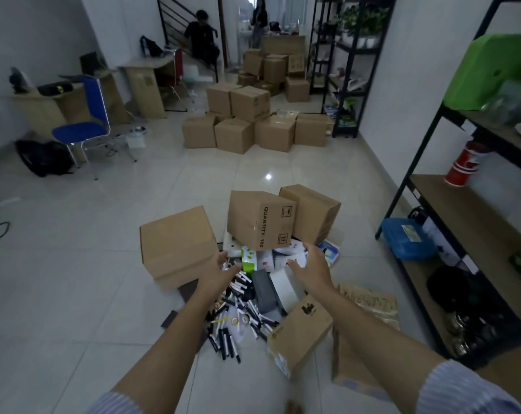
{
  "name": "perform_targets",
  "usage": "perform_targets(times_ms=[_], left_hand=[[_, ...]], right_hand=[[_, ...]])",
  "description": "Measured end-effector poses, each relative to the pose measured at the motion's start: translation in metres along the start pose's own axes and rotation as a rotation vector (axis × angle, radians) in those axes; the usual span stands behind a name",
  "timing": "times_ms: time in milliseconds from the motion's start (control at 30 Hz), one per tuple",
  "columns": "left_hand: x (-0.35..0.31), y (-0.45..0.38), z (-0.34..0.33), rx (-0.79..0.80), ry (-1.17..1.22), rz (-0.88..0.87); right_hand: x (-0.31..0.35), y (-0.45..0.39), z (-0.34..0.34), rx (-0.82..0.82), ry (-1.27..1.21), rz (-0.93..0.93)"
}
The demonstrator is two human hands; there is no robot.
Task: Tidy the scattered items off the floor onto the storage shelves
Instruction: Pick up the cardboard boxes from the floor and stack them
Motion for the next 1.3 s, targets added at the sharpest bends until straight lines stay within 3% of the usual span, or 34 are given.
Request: perform_targets(times_ms=[333,767,1067,1300], left_hand=[[-0.046,-0.150,-0.017,-0.002,0.106,0.115],[-0.062,-0.347,-0.026,0.108,0.127,0.228],[-0.017,-0.485,-0.059,0.169,0.185,0.417],[0.028,-0.582,-0.119,0.197,0.218,0.526]], right_hand=[[0.011,-0.177,-0.006,0.031,-0.008,-0.051],[0.003,-0.346,-0.085,0.051,-0.139,-0.205],[-0.044,-0.468,-0.146,0.046,-0.142,-0.364],[-0.124,-0.548,-0.198,0.032,-0.184,-0.483]])
Point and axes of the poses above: each hand's wrist, its own y-axis away from the middle knuckle, its own z-axis out of the back of the hand, x = y × z, the point moved 7 cm from there along -y, towards the middle knuckle, and after that the axes turned 2 degrees about z, right-handed, at the moved point
